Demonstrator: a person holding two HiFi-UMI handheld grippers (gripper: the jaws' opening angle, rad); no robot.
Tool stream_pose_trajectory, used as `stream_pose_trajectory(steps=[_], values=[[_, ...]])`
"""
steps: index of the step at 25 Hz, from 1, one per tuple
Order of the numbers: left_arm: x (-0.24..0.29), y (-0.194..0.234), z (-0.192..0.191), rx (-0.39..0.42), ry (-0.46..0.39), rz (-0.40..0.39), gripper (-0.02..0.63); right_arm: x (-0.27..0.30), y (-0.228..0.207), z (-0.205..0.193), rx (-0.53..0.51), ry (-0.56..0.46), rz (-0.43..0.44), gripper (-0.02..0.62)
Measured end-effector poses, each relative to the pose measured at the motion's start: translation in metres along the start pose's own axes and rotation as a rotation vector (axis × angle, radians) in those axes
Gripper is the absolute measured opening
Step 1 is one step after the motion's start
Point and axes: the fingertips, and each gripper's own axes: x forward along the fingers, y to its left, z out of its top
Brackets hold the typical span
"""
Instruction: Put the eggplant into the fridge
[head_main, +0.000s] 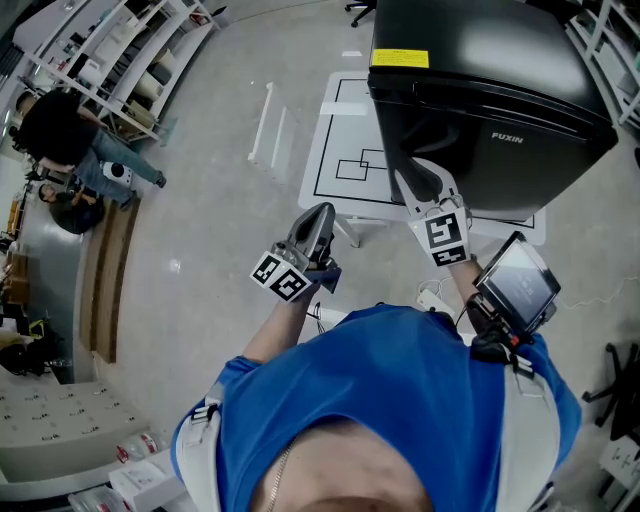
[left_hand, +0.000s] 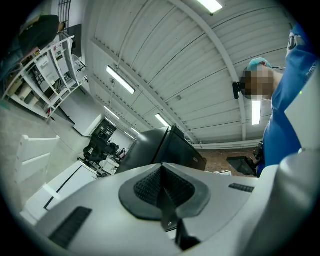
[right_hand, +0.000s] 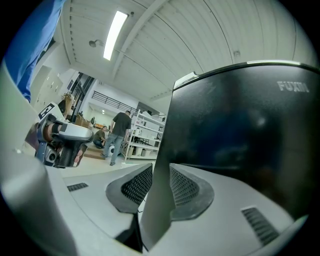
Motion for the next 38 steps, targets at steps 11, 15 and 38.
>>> stream_pose_trajectory(steps=[11, 15, 38], values=[[0.001, -0.009, 0.002, 0.018, 0.004, -0.023, 0.009, -0.010, -0.002, 0.007, 0.012, 0.004, -0.018, 0.102], [0.000, -0.016, 0.002, 0.021, 0.008, -0.043, 0.008, -0.023, -0.001, 0.013, 0.002, -0.009, -0.051, 0.037], [-0.016, -0.110, -0.032, -0.024, 0.083, -0.215, 0.008, -0.171, 0.026, 0.020, 0.001, 0.046, -0.235, 0.003]])
